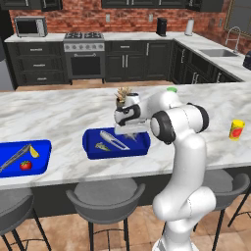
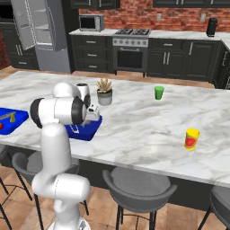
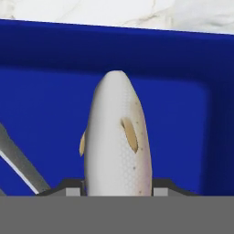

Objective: Gather the lemon wedge and tomato from the fridge and place them on a tray on the dining counter. Then gather the fishs from the fridge and place them on the other tray.

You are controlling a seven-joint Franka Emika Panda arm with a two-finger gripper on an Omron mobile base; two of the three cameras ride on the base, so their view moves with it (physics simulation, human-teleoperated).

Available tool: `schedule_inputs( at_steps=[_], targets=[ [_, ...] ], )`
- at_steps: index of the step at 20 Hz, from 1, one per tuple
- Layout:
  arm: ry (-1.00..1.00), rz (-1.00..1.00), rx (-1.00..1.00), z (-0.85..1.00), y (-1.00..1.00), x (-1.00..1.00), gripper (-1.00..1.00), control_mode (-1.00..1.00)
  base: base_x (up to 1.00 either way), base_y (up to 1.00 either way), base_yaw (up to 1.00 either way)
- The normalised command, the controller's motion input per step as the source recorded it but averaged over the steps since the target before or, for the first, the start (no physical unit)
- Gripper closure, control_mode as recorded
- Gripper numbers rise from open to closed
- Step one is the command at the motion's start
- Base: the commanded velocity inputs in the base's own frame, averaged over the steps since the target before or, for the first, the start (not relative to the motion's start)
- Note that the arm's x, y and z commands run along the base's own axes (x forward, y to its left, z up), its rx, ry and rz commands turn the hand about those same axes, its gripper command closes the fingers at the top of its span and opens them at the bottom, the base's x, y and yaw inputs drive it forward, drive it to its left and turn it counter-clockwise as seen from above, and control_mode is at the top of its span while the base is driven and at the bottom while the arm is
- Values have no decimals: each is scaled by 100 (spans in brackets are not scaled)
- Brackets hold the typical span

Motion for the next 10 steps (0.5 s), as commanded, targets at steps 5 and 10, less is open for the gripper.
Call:
schedule_inputs(
  at_steps=[5,10],
  targets=[
    [0,0,0,-20,-4,0,100,-100,0,0,0],
    [3,0,0,-25,-8,1,100,-100,0,0,0]
  ],
)
